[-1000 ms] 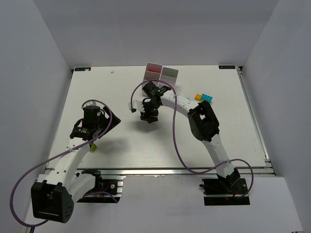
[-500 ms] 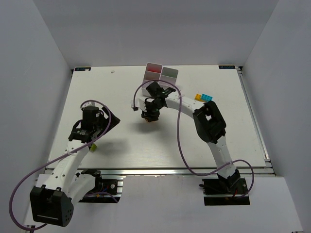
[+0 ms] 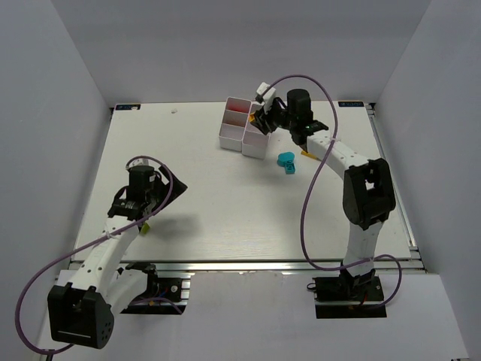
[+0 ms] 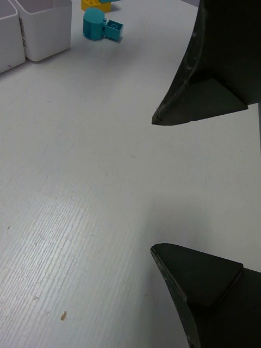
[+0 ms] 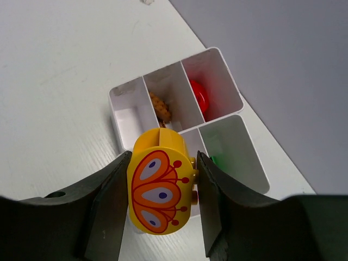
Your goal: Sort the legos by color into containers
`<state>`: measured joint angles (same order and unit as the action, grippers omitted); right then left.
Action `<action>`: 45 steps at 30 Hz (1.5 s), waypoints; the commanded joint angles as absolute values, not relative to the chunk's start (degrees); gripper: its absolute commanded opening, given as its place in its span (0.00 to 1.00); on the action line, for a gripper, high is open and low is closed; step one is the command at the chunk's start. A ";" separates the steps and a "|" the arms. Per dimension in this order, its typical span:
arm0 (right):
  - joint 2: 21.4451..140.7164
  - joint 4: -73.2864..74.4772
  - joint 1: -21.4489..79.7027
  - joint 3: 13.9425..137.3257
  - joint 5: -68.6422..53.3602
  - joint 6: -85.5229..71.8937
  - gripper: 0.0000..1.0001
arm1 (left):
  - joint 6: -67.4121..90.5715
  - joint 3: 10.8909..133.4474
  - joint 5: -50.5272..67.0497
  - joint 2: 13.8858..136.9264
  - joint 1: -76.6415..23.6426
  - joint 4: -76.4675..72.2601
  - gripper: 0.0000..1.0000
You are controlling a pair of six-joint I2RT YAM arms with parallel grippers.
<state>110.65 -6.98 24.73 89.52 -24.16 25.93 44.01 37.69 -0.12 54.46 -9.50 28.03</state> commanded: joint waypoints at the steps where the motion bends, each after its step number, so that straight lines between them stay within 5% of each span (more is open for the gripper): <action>1: 111.88 -20.09 23.65 87.89 -27.15 16.90 0.00 | 44.30 37.53 1.67 54.67 -9.32 26.63 0.98; 17: 122.87 -24.79 21.80 96.24 -24.97 16.17 0.05 | 44.82 37.35 0.97 54.40 -9.32 27.42 0.98; 21: 123.05 -25.49 21.80 95.54 -23.56 17.84 0.20 | 44.74 37.62 1.14 54.84 -9.32 27.16 0.98; 25: 122.96 -25.49 21.80 94.40 -23.55 19.51 0.46 | 44.74 37.79 1.23 55.37 -9.32 26.98 0.98; 34: 122.96 -25.31 21.80 93.60 -23.29 20.30 0.68 | 44.65 38.32 1.05 55.11 -9.23 27.51 0.98; 45: 117.78 -21.81 21.18 91.84 -23.82 19.34 0.64 | 44.82 38.58 1.49 54.75 -9.32 26.99 0.98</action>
<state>122.61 -21.45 21.85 92.14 -23.79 19.81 44.62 37.45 0.71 55.72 -9.50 27.81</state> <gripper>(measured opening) 0.659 0.982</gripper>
